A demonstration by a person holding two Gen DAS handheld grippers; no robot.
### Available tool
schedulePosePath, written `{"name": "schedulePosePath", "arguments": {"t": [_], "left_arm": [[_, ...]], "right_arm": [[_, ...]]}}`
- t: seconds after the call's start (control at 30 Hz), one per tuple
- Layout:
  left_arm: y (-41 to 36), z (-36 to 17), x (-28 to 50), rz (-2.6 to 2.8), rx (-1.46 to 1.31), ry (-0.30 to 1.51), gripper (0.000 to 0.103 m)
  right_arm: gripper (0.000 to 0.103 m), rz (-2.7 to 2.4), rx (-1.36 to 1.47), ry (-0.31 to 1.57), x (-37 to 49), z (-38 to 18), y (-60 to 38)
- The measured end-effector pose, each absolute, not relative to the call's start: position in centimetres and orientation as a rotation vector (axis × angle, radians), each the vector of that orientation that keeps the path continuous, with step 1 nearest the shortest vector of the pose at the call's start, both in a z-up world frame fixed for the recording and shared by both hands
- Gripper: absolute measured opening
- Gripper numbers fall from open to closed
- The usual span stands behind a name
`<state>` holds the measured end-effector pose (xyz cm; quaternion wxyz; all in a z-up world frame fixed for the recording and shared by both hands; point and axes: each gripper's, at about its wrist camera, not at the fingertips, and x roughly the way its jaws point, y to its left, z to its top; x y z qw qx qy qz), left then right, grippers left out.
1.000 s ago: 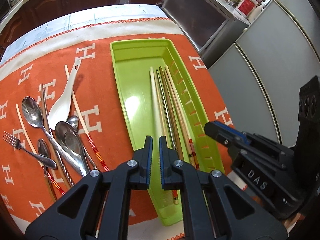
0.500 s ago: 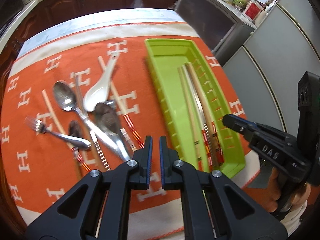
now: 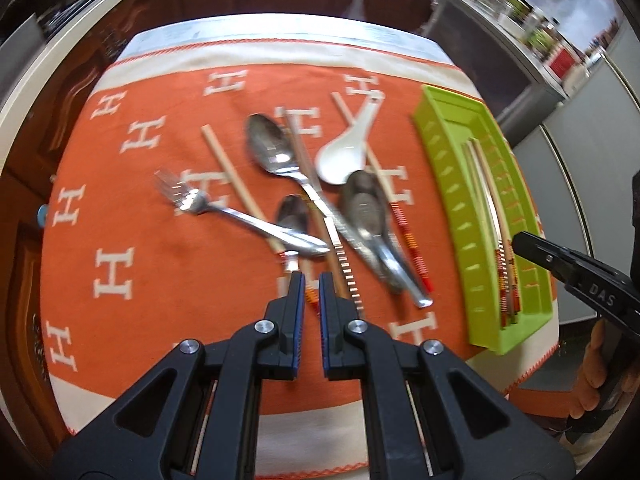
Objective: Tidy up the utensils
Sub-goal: 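Withdraw both open tools from the tray back over the utensil pile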
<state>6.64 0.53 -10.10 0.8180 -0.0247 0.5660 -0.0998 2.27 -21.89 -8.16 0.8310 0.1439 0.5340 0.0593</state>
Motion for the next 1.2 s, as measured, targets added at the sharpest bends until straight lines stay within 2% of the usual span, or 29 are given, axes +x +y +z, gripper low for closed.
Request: {"name": "schedulePosePath", "arguments": {"t": [0.47,0.7,1.2], "left_arm": [[5.8,-12.4,7.7,-0.166,-0.182,1.228,0.004],[8.6,-14.8,10.9,-0.173,-0.411,1.261,0.004],[7.0,-17.7,16.2,-0.132,-0.677,1.336,0.004]], "right_arm": [[0.007,0.261,0.278,1.196,5.9,-9.0,-15.6],[0.007,0.317,0.25,1.214,7.2,-9.5,-12.9],[0.007,0.322,0.28,1.243,8.1,-11.1,-13.0]]}}
